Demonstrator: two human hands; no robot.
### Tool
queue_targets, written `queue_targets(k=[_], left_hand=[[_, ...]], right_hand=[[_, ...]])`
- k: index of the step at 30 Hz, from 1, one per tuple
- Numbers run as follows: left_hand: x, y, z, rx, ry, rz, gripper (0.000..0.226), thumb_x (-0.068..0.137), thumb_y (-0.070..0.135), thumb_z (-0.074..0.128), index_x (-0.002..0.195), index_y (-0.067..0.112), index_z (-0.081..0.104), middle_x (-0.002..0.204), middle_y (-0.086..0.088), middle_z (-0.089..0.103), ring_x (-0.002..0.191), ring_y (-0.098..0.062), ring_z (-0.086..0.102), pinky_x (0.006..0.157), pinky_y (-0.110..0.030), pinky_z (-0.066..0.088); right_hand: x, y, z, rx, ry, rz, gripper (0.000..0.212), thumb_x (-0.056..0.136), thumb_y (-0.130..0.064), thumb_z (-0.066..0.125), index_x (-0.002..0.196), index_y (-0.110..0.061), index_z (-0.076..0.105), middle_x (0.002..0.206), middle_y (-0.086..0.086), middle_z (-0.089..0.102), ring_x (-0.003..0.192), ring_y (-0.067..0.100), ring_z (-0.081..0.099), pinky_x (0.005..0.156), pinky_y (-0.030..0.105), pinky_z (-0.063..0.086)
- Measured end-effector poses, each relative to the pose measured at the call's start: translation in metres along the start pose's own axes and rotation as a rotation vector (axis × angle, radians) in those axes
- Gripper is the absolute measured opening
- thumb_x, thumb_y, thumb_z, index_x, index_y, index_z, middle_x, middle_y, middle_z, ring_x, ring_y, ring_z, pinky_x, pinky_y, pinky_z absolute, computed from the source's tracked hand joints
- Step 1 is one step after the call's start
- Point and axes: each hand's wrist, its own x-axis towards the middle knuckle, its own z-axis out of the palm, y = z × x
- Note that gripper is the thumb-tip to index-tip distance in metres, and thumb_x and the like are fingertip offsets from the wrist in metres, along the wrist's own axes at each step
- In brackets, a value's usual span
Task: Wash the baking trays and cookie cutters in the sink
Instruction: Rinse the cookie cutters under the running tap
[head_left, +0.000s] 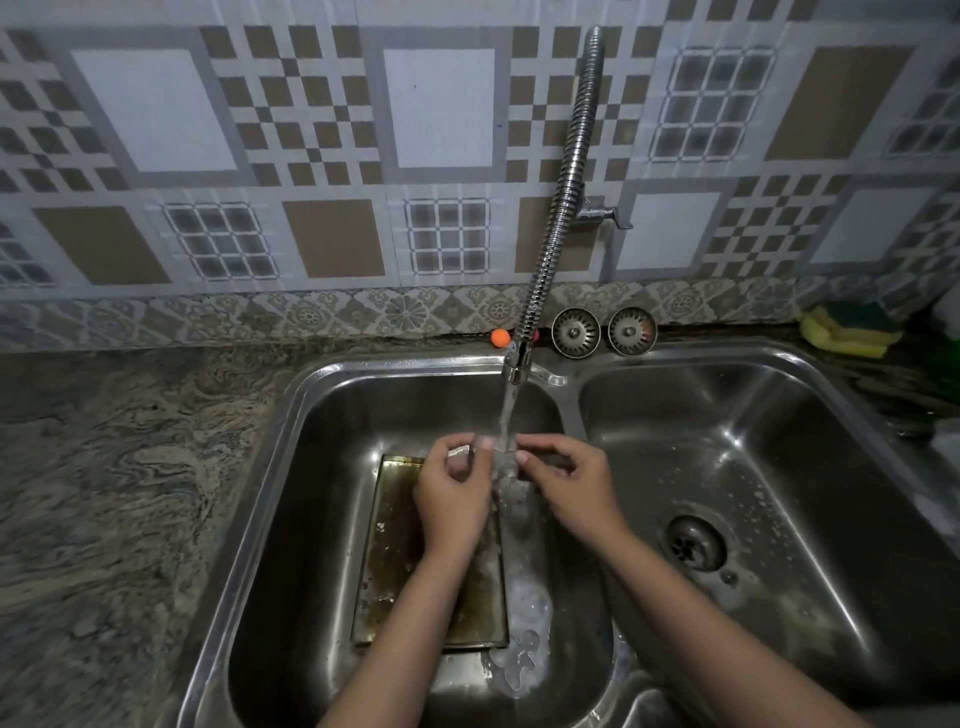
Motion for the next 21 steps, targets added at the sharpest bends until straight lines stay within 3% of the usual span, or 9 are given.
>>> queue_targets(k=[4,12,16,21], left_hand=[[0.001,0.004,-0.013,0.006,0.034,0.05,0.008,0.085,0.02,0.068,0.089,0.025,0.063,0.075,0.004,0.069,0.066,-0.002,0.065,0.061,-0.018,0.051],[0.005,0.006,-0.021,0.019,0.062,0.086,0.01,0.085,0.017,0.068,0.095,0.019,0.065,0.085,0.009,0.068,0.076,0.006,0.064,0.067,-0.007,0.047],[0.004,0.01,-0.008,0.009,0.029,0.106,0.01,0.084,0.015,0.07,0.092,0.019,0.066,0.084,0.008,0.07,0.076,0.001,0.066,0.069,-0.011,0.05],[0.005,0.014,0.005,-0.01,-0.041,0.08,0.008,0.083,0.019,0.071,0.09,0.02,0.069,0.082,-0.001,0.072,0.074,-0.011,0.068,0.066,-0.022,0.053]], right_hand=[[0.003,0.0,0.014,-0.012,-0.025,0.015,0.02,0.08,-0.006,0.074,0.085,-0.025,0.072,0.086,0.004,0.074,0.075,0.016,0.07,0.075,0.034,0.058],[0.004,-0.007,0.023,0.007,-0.063,0.025,0.02,0.08,-0.005,0.073,0.086,-0.024,0.073,0.089,-0.002,0.074,0.08,0.012,0.07,0.078,0.029,0.058],[0.006,-0.007,0.007,-0.003,-0.028,0.023,0.017,0.078,-0.006,0.076,0.092,-0.016,0.074,0.089,0.006,0.075,0.081,0.022,0.072,0.078,0.033,0.058],[0.008,-0.013,-0.011,0.05,-0.013,0.032,0.024,0.075,0.002,0.075,0.086,-0.019,0.072,0.079,0.001,0.073,0.067,0.014,0.069,0.073,0.029,0.059]])
